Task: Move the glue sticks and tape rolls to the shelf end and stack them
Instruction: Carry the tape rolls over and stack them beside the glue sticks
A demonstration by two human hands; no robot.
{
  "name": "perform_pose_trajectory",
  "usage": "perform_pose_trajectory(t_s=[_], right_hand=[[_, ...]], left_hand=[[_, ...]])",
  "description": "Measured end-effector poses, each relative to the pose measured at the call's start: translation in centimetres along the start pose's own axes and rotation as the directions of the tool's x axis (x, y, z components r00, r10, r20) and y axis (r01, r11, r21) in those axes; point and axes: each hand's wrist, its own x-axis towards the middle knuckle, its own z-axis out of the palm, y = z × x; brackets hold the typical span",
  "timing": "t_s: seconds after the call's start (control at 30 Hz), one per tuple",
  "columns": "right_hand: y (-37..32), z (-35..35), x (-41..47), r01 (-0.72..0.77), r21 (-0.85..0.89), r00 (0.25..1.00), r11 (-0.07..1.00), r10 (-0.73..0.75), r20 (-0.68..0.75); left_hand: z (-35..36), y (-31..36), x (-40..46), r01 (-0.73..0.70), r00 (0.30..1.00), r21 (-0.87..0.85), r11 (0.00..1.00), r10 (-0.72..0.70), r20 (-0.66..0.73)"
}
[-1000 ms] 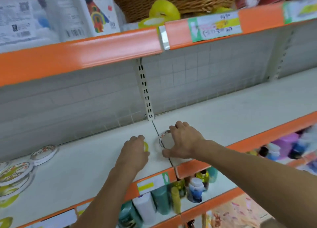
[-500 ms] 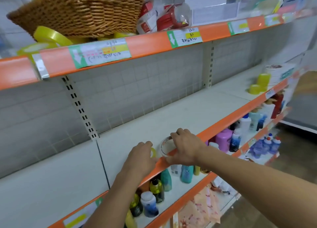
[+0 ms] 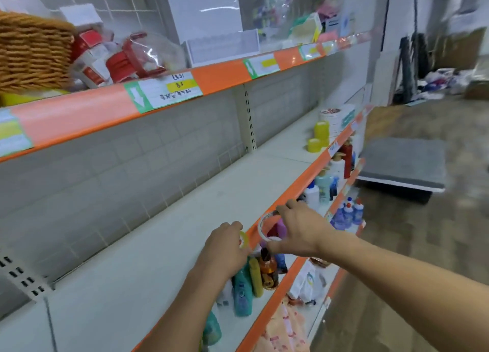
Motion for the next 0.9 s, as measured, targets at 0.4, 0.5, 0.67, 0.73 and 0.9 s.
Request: perform_pose_trajectory(t_s=[0.4, 0.5, 0.67, 0.73, 0.9], right_hand=[[8.5, -1.6, 0.9, -0.244, 0.058, 0.965, 0.968, 0.248, -0.087], [10.9, -1.8, 1.5, -0.254, 0.045, 0.962, 0.966, 0.257, -0.095], [16.0, -3.0, 4.0, -0.25, 0.061, 0.962, 0.966, 0.255, -0.095], [18.6, -3.7, 5.4, -0.237, 0.062, 0.965, 0.97, 0.242, -0.096], [25.1, -5.9, 9.6, -0.153, 0.028, 0.983, 0.988, 0.155, -0.097]], left_hand=[[2.4, 5.7, 9.2, -0.201, 0.979, -0.025, 0.979, 0.201, 0.033], [3.1, 7.3, 11.5, -0.23, 0.972, -0.015, 0.973, 0.231, 0.046], [4.2, 11.3, 16.4, -0.253, 0.967, -0.02, 0.967, 0.253, 0.024], [4.8, 13.2, 18.6, -0.242, 0.97, -0.029, 0.97, 0.242, 0.018], [7.0, 18.5, 24.5, -0.18, 0.984, -0.082, 0.98, 0.18, -0.005]])
